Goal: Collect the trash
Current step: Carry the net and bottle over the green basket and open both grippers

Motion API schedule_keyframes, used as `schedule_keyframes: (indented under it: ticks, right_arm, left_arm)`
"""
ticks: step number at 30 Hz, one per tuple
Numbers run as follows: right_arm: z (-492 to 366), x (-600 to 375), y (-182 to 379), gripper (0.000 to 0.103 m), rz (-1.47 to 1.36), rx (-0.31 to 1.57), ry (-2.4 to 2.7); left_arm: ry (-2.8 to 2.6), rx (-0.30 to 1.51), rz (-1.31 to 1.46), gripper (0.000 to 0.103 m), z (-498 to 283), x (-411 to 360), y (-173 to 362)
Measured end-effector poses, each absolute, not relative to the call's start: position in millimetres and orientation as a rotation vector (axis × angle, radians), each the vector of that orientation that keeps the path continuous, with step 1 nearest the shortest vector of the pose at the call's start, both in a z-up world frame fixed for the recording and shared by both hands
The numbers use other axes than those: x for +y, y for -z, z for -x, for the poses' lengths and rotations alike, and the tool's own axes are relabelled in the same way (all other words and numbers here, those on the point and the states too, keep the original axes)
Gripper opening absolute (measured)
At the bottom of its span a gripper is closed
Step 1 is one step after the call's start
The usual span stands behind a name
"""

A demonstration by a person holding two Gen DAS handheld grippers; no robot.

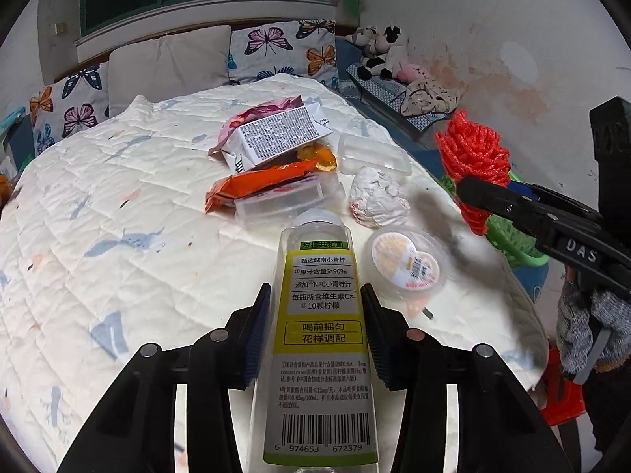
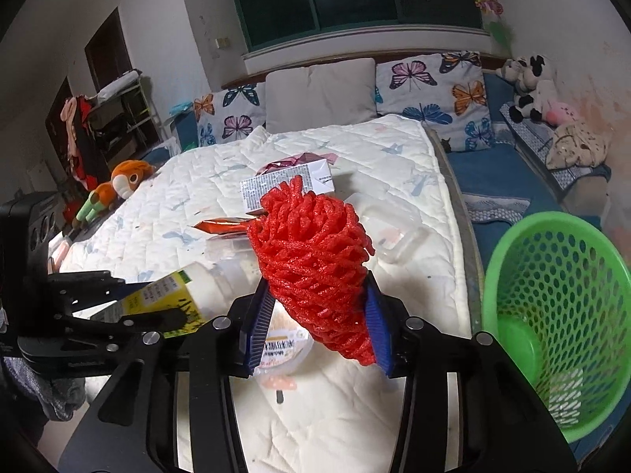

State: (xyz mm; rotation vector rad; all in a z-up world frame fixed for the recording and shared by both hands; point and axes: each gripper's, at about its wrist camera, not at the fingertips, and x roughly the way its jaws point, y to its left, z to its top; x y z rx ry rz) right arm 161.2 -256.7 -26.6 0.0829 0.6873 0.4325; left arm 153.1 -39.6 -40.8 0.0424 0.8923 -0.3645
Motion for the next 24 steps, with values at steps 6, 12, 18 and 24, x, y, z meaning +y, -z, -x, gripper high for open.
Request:
schedule_keyframes:
  ticks: [6, 12, 18, 24]
  right_arm:
    - [-151.4, -273.7, 24.1, 0.044, -0.106, 0.678, -0.408]
    - [-144.8, -295.2, 26.4, 0.044, -0.123, 0.675, -0.357]
    - [-143.4, -325.4, 30.4, 0.044, -0.156, 0.679, -0.292]
    - [-146.2, -356.5, 35.2, 0.045, -0.175, 0.685, -0.227]
  left_arm:
    - [0.364, 0.889, -0.009, 0.043, -131.6, -26.2, 35.0]
    - [0.384, 0.871, 0.013, 0.043, -119.0, -26.0, 22.9]
    - [0.448, 0.826, -0.001, 0.043, -122.5, -51.9, 6.0]
    - [0.51, 0.805, -0.02, 0.043, -135.2, -90.1, -3.9]
